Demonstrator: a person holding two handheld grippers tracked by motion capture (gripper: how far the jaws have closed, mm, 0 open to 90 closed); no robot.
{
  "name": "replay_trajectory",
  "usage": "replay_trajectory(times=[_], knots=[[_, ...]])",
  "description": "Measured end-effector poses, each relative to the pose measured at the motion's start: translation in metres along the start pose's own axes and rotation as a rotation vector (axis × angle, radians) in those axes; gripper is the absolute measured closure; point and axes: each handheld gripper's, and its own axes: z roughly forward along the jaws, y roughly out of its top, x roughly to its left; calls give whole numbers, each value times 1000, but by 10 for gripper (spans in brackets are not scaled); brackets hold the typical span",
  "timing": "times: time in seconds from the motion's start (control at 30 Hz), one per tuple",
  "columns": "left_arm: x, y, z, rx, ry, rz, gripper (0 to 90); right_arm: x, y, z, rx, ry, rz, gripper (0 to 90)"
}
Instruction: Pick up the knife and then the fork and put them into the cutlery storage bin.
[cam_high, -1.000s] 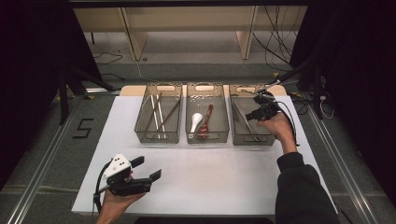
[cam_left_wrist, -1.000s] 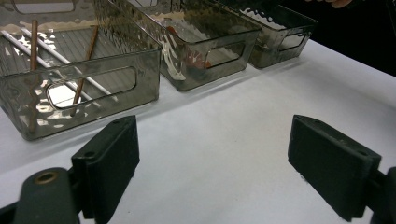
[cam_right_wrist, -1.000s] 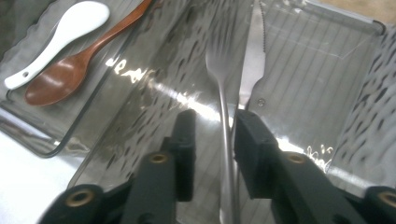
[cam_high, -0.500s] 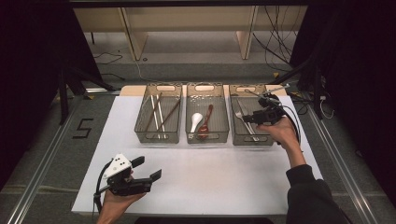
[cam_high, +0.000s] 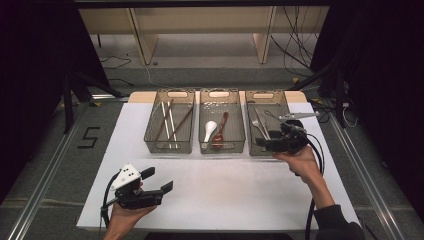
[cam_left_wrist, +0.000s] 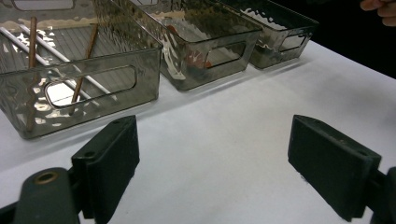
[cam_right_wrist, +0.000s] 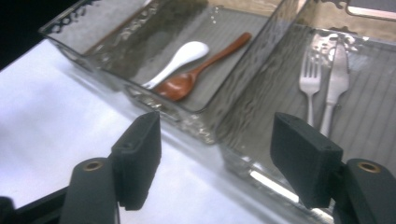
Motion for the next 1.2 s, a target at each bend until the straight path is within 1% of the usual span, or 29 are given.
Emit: replay_trajectory(times=[0.13,0.2,0.3,0.33,0.43,0.53,0.7,0.8,0.9,1.0,1.2], knots=[[0,0,1,6,0,5,161,10,-14,-6,-25,13,-12,329],[0,0,1,3,-2,4,161,14,-20,-9,-40,29,-7,322],[0,0,2,3,-5,0,161,19,-28,-13,-58,35,-9,313],[0,0,2,2,-7,-2,161,21,-31,-14,-59,44,-5,307],[1,-1,2,3,-9,-3,160,26,-38,-17,-74,53,-17,299],[2,-1,2,4,-10,-4,161,30,-42,-18,-84,59,-21,292],[2,-1,2,7,-14,-8,160,35,-51,-20,-120,51,-38,276],[2,-1,2,8,-17,-6,160,38,-55,-21,-128,60,-34,258],[2,-1,2,10,-17,-6,160,42,-59,-21,-139,66,-43,239],[3,-1,3,11,-19,-7,160,46,-64,-21,-150,79,-47,230],[3,-2,3,13,-21,-11,158,52,-74,-20,-157,85,-56,226]])
